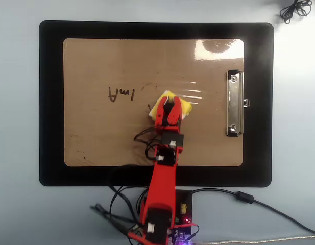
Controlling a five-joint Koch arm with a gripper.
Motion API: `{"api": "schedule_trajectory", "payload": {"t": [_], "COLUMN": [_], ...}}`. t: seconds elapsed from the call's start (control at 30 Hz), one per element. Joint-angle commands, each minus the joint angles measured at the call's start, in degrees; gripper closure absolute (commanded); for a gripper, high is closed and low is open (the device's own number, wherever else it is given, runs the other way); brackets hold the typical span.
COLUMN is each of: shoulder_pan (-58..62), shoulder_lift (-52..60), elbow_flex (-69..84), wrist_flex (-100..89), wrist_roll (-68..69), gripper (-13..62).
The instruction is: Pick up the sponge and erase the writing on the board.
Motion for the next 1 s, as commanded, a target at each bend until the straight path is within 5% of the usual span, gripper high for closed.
{"api": "schedule_trajectory", "payload": {"t": [0.0, 0.17, 0.43, 0.77, 0.97], "shoulder_pan": [1.05, 1.14, 2.81, 2.37, -1.41], "shoulder_lift": [-9.14, -14.50, 10.02, -9.67, 12.39], "elbow_flex": [-9.05, -17.14, 12.13, -10.81, 14.50], "wrist_flex": [-1.05, -0.97, -0.97, -1.05, -1.05], "wrist_roll": [0.53, 0.53, 0.97, 0.97, 0.62], "gripper": [57.5, 57.5, 57.5, 57.4, 57.5]}}
